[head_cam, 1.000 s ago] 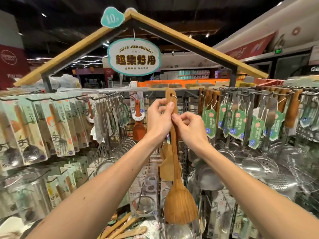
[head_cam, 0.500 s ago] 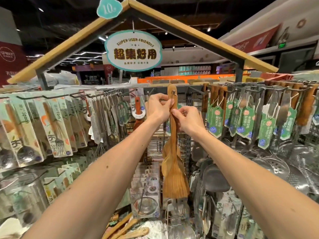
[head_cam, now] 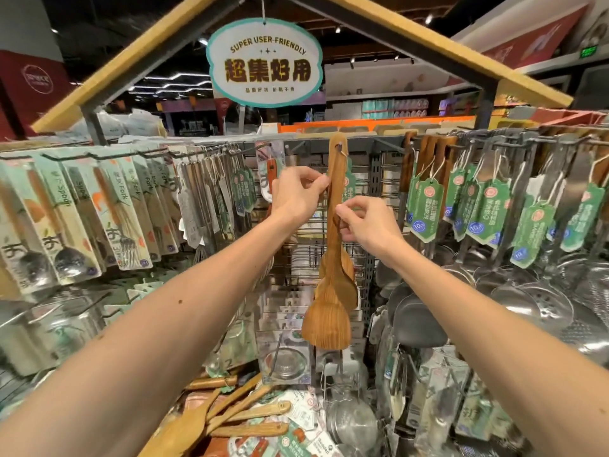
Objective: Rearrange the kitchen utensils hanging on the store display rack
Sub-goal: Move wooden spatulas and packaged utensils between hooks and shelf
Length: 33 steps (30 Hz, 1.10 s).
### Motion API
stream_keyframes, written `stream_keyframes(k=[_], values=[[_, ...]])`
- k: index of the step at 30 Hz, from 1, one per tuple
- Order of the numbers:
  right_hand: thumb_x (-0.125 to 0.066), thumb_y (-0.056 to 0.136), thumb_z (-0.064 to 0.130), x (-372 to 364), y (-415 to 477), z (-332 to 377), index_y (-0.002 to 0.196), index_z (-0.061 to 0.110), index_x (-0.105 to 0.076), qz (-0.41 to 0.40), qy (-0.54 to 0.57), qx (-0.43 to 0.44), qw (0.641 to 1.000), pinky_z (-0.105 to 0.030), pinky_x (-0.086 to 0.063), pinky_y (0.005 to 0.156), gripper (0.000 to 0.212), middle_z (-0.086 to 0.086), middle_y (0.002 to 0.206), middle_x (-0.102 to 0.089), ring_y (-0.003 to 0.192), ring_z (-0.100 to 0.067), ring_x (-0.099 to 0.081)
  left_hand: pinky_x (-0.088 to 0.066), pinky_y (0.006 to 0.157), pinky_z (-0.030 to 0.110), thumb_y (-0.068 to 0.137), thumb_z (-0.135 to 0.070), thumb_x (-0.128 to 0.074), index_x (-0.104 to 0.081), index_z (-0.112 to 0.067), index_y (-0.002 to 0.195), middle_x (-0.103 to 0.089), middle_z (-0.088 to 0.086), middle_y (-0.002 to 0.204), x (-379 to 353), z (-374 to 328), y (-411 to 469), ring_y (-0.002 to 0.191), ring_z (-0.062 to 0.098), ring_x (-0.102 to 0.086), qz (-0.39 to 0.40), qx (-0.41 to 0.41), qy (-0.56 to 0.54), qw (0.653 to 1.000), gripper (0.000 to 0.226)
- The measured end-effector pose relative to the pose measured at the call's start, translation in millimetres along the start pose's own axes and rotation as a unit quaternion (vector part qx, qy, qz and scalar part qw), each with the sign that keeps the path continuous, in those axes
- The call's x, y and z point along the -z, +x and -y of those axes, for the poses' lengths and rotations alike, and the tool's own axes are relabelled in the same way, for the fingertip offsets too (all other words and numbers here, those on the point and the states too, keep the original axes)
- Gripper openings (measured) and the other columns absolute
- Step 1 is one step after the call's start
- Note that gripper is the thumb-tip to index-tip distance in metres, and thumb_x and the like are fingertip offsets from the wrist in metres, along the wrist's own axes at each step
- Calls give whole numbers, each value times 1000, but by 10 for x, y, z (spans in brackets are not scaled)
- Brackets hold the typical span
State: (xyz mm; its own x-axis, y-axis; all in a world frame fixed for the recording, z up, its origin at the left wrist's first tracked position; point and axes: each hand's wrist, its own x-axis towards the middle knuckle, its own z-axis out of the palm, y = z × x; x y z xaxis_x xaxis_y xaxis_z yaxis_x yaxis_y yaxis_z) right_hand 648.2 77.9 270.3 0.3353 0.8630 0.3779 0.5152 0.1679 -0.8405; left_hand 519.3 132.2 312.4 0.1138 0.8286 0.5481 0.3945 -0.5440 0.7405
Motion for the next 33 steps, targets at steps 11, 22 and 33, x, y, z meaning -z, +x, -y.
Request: stream_keyframes(k=[11, 22, 33], values=[[-70, 89, 32, 82, -1539, -474, 82, 25, -67, 118, 28, 26, 992, -25, -52, 65, 11, 6, 70, -67, 63, -8, -59, -32, 49, 19, 91, -36, -68, -61, -20, 62, -49, -6, 54, 474, 393, -1597, 49, 5, -38, 135, 17, 96, 986, 34], [-71, 88, 28, -1064, -3190, -1738, 78, 23, -63, 345, 54, -115, 930, -28, -43, 57, 14, 9, 65, -52, 59, -8, -48, -35, 55, 20, 89, -33, -71, -66, -27, 73, -55, -9, 58, 981, 1541, -3829, 58, 2, -53, 227, 216, 189, 931, 18], [-75, 84, 28, -2366, -3159, -1864, 82, 20, -68, 297, 1, -274, 915, -39, -53, 74, 10, 5, 75, -66, 74, -19, -63, -45, 77, 30, 90, -32, -70, -67, -11, 105, -68, 4, 96, 1345, 3124, -3634, 96, 26, -64, 216, 321, 197, 901, 26]])
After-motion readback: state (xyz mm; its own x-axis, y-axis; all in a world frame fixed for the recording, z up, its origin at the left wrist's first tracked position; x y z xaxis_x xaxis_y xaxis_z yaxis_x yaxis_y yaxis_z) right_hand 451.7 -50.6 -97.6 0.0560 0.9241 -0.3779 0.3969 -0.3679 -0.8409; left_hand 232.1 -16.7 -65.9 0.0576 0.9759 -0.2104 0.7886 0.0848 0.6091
